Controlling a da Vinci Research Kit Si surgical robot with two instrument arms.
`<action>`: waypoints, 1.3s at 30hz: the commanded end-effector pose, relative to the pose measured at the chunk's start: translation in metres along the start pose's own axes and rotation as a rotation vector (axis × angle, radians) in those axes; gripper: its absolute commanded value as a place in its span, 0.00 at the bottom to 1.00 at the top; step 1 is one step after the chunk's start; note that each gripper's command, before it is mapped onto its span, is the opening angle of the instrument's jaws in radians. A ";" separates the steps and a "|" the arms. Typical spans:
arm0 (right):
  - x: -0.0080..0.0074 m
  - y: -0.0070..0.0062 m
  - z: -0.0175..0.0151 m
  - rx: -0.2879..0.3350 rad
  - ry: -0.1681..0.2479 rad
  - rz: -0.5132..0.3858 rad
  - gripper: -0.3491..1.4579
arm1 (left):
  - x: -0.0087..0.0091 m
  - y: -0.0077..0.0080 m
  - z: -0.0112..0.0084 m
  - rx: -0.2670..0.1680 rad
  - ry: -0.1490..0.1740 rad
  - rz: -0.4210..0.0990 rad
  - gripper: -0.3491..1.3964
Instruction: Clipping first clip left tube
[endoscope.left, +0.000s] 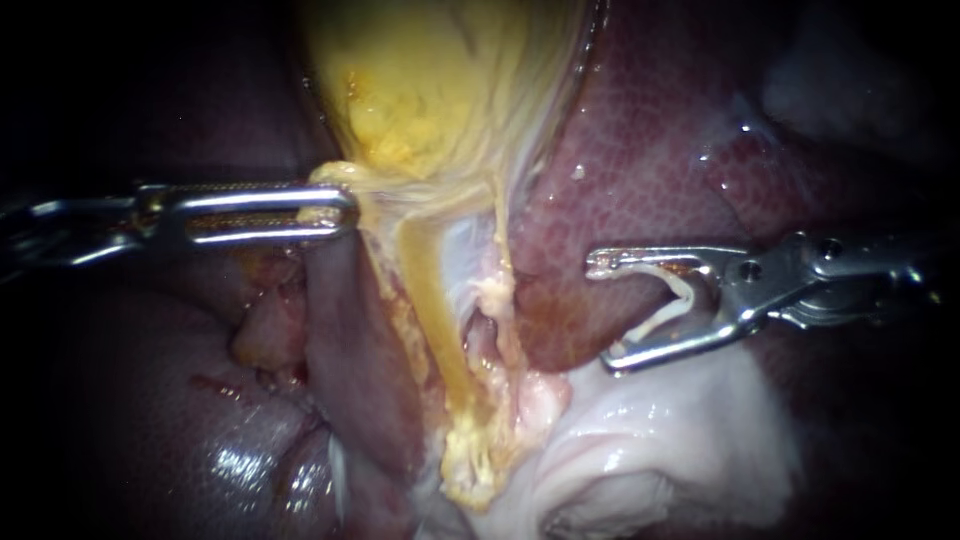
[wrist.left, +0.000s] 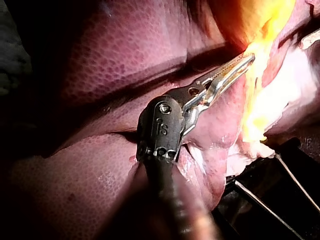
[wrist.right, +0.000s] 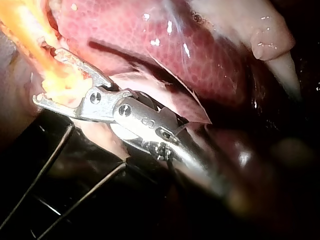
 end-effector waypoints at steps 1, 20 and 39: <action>-0.0003 0.0000 0.0004 0.001 0.002 0.006 0.52 | 0.0000 0.0000 -0.0003 0.001 -0.001 0.001 0.00; -0.0089 0.0012 0.0093 0.041 -0.023 0.073 0.52 | 0.0002 -0.0001 -0.0006 -0.001 -0.002 0.002 0.00; -0.0133 0.0032 0.0136 0.050 -0.050 0.105 0.52 | 0.0003 -0.0011 -0.0003 -0.009 -0.004 0.003 0.00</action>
